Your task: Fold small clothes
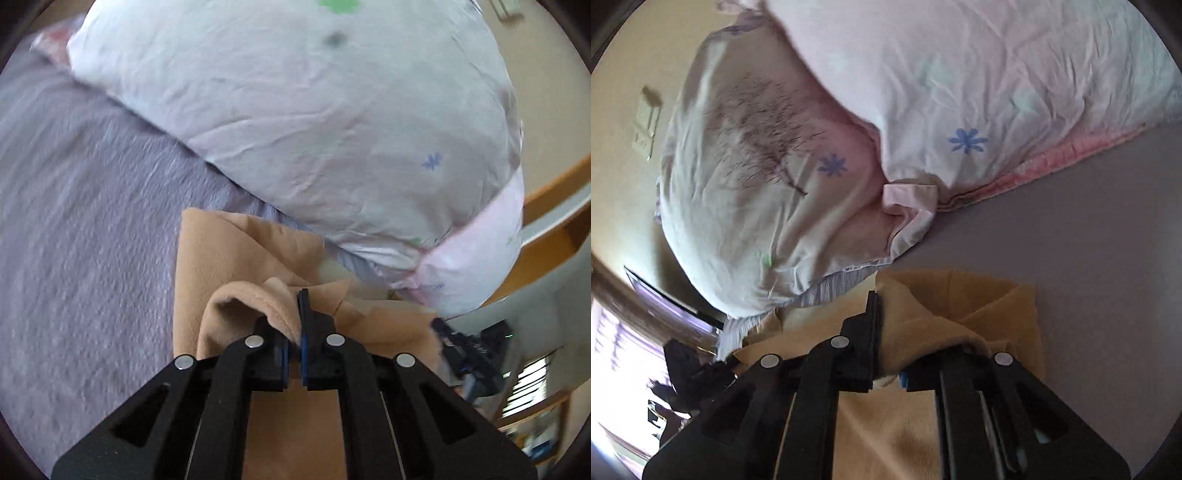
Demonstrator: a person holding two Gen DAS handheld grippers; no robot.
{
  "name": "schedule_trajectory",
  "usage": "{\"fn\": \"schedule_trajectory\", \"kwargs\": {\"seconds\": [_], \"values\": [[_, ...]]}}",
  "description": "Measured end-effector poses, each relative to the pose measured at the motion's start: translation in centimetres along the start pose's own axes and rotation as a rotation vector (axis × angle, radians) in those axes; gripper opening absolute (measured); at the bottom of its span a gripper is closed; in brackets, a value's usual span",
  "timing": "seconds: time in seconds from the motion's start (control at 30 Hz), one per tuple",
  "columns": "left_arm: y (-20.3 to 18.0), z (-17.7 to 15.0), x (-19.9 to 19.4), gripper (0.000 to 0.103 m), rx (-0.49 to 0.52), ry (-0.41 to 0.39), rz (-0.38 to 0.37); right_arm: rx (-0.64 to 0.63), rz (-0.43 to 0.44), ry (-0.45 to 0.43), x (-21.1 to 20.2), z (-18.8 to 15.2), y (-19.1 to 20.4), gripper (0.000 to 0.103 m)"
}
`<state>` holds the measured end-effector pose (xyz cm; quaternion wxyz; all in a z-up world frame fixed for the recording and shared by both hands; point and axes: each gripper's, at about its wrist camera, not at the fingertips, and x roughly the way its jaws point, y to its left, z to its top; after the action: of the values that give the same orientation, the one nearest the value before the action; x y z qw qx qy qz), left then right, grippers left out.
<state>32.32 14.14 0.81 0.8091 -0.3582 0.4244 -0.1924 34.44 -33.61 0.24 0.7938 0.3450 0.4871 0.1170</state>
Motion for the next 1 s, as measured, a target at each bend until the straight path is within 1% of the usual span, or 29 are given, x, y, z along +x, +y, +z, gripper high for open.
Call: {"fn": "schedule_trajectory", "kwargs": {"seconds": [0.03,0.07,0.1,0.13,0.17,0.23,0.3,0.37,0.4,0.47,0.5,0.53,0.57,0.6,0.63,0.67,0.7,0.73,0.77,0.8,0.83,0.87,0.9,0.97,1.0], "values": [[0.2,0.0,-0.5,0.006,-0.019,-0.006,-0.029,0.009,0.005,-0.026,-0.5,0.4,0.0,0.05],[0.2,0.0,-1.2,0.006,-0.029,-0.016,-0.05,0.009,-0.007,-0.078,-1.5,0.7,0.3,0.075],[0.1,0.0,-1.8,0.006,-0.033,-0.023,-0.069,0.004,0.008,-0.135,-2.7,0.7,0.6,0.102],[0.0,-0.1,-2.7,0.012,-0.036,-0.038,-0.086,-0.015,0.079,-0.185,-4.2,0.3,1.1,0.102],[-0.3,-0.3,-3.9,0.031,-0.028,-0.069,-0.074,-0.033,0.134,-0.182,-4.9,0.0,1.4,0.102],[-0.8,-0.4,-5.5,0.049,0.005,-0.109,-0.046,-0.062,0.161,-0.152,-5.5,-1.0,2.0,0.102],[-1.3,-0.8,-6.5,0.05,0.045,-0.105,-0.024,-0.101,0.162,-0.1,-5.4,-2.6,2.5,0.102],[-0.9,-1.4,-7.1,0.052,0.052,-0.08,0.018,-0.127,0.131,-0.028,-4.2,-4.1,2.7,0.102],[-0.7,-1.9,-6.9,0.053,0.055,-0.057,0.042,-0.141,0.099,-0.003,-3.5,-4.1,2.6,0.102],[-0.2,-2.7,-6.4,0.054,0.064,-0.01,0.098,-0.171,-0.031,0.042,-1.4,-4.6,2.2,0.102],[0.1,-3.1,-5.8,0.054,0.063,0.01,0.119,-0.176,-0.079,0.063,-0.7,-4.7,2.2,0.101],[0.6,-3.5,-5.6,0.054,0.058,0.028,0.129,-0.179,-0.108,0.056,-0.7,-4.8,2.6,0.096],[1.0,-3.9,-5.4,0.054,0.054,0.044,0.13,-0.188,-0.097,0.018,-1.3,-4.7,3.1,0.093],[1.8,-4.1,-5.5,0.054,0.056,0.052,0.127,-0.191,-0.079,0.011,-1.9,-4.3,3.7,0.09],[1.8,-4.3,-5.4,0.055,0.061,0.055,0.124,-0.209,-0.072,-0.026,-2.7,-3.6,4.7,0.091],[1.7,-4.4,-5.1,0.056,0.066,0.056,0.123,-0.229,-0.103,-0.051,-2.9,-3.0,5.4,0.09],[1.8,-4.4,-5.0,0.056,0.069,0.059,0.121,-0.247,-0.153,-0.065,-2.4,-1.8,6.1,0.09],[1.7,-4.5,-4.8,0.057,0.074,0.059,0.115,-0.265,-0.227,-0.074,-2.1,-1.1,6.6,0.087],[1.5,-4.5,-4.5,0.058,0.083,0.054,0.116,-0.271,-0.307,-0.073,-1.4,-0.1,6.6,0.085],[1.2,-4.6,-4.4,0.058,0.101,0.05,0.124,-0.265,-0.344,-0.065,-1.0,0.8,6.2,0.079],[1.2,-4.7,-4.4,0.058,0.112,0.049,0.129,-0.253,-0.379,-0.042,-0.2,1.3,5.6,0.076],[1.0,-4.8,-4.2,0.058,0.119,0.047,0.13,-0.235,-0.399,-0.005,0.8,1.7,4.8,0.072],[1.0,-4.8,-4.2,0.059,0.125,0.046,0.129,-0.225,-0.415,0.037,1.8,1.9,4.1,0.066],[1.0,-4.7,-4.0,0.06,0.124,0.043,0.121,-0.229,-0.465,0.111,4.1,1.7,3.1,0.045],[1.1,-4.6,-4.0,0.06,0.122,0.042,0.112,-0.239,-0.474,0.134,4.9,1.5,2.7,0.017]]}}
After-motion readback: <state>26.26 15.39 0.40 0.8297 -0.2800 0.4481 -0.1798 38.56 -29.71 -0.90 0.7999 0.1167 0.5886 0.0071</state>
